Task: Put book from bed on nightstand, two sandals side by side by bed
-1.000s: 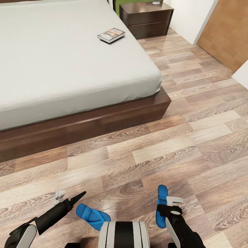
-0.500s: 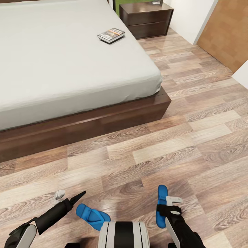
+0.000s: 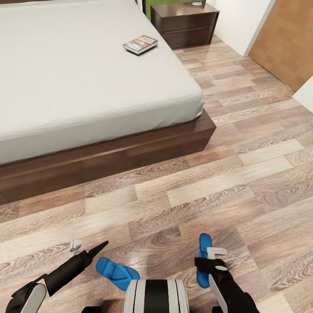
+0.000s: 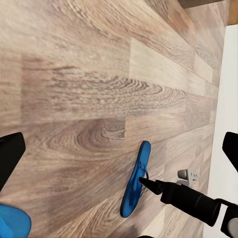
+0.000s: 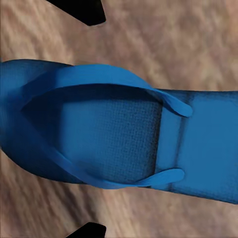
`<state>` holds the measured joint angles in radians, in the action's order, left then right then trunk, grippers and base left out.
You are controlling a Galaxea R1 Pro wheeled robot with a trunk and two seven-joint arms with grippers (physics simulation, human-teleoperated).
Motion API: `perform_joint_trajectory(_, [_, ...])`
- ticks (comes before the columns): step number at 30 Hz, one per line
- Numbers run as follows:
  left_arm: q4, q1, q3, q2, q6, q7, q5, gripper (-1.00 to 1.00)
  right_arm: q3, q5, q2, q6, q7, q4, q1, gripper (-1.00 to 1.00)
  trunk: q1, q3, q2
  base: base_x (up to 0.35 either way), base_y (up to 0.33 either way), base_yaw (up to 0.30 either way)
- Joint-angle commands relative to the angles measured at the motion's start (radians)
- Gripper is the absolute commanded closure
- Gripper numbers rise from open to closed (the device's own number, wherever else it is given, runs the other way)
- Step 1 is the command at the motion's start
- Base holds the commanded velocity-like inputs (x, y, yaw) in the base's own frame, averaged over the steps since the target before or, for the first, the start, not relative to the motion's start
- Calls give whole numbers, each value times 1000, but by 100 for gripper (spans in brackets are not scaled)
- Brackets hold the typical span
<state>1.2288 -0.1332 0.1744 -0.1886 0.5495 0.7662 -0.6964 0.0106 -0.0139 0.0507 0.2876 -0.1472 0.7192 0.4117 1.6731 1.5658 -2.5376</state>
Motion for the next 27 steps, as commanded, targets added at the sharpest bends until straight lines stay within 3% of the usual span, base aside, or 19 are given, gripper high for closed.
perform_joint_trajectory(1, [0,0,0,0,8,1,-6,-100,1,-1,0,5,4,2,0,-100,0,1,0,0,0,0])
perform_joint_trajectory(16, [0,0,0,0,7,1,-6,-100,3,0,1,4,25,0,0,-100,0,1,0,4,0,0])
perform_joint_trajectory(27, [0,0,0,0,7,1,-6,-100,5,0,1,4,24,0,0,-100,0,1,0,117,-6,0])
